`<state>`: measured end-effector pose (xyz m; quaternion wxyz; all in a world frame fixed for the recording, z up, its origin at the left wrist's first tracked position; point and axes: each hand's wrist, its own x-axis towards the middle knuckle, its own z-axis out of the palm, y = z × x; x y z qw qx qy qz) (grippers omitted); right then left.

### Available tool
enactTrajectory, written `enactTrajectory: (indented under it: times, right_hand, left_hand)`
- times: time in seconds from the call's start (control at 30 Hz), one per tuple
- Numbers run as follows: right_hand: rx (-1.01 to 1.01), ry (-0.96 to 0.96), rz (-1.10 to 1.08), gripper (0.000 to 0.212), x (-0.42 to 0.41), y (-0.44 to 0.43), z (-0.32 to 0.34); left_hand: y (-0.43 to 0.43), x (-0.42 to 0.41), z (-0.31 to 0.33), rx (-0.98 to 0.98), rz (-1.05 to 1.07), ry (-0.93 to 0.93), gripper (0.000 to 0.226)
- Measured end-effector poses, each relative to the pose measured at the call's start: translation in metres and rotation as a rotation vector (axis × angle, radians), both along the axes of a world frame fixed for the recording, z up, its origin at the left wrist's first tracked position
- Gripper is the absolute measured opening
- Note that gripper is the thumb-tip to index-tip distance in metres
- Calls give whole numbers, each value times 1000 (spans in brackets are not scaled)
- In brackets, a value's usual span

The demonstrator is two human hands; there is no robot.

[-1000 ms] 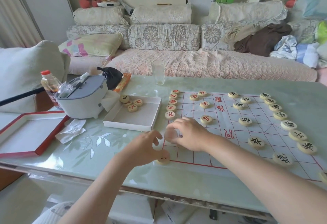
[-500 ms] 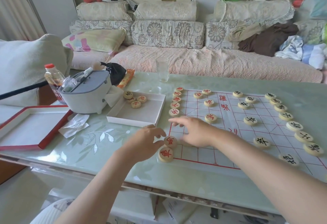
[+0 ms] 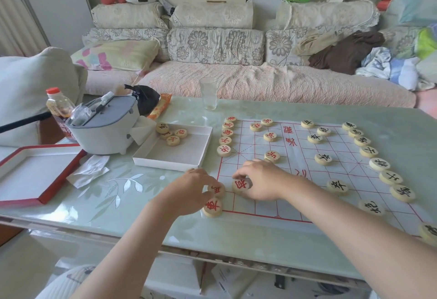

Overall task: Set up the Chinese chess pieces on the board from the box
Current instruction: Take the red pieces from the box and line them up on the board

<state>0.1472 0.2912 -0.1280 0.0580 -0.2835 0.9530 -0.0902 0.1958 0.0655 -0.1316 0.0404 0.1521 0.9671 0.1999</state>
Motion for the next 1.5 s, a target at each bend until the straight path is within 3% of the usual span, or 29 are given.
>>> enactTrajectory:
  times: [0.17,0.3,0.5,0.63,0.83,1.17,1.37,1.5]
  right_hand:
    - [30,70,-50,48,0,-3,-2]
    - [-82,75,-127,53,-2,-7,6]
    - [-251,59,-143,28,-11,-27,8]
    - [-249,29,-96,20,-14,-39,-2]
    - [-222,-44,-93,16,-21,-42,-10]
    - [-374,1,-90,19,-58,-95,22]
    - [-265,-4,-137,25,-108,-156,26]
    - [-115,-22,-181,43,-135,-193,16]
  left_hand:
    - [7,-2,3,18,11,38,26]
    - [10,-4,7,-3,-14,-6,19]
    - [2,-6,8,25,-3,-59,22]
    - [-4,-7,6,49,10,-74,21]
    - [-17,-20,15,135,77,4,18]
    - [-82,-64,10,102,336,178,20]
    - [-124,-82,0,-12,449,222,26]
    - [-133,-93,-5,67,467,179,33]
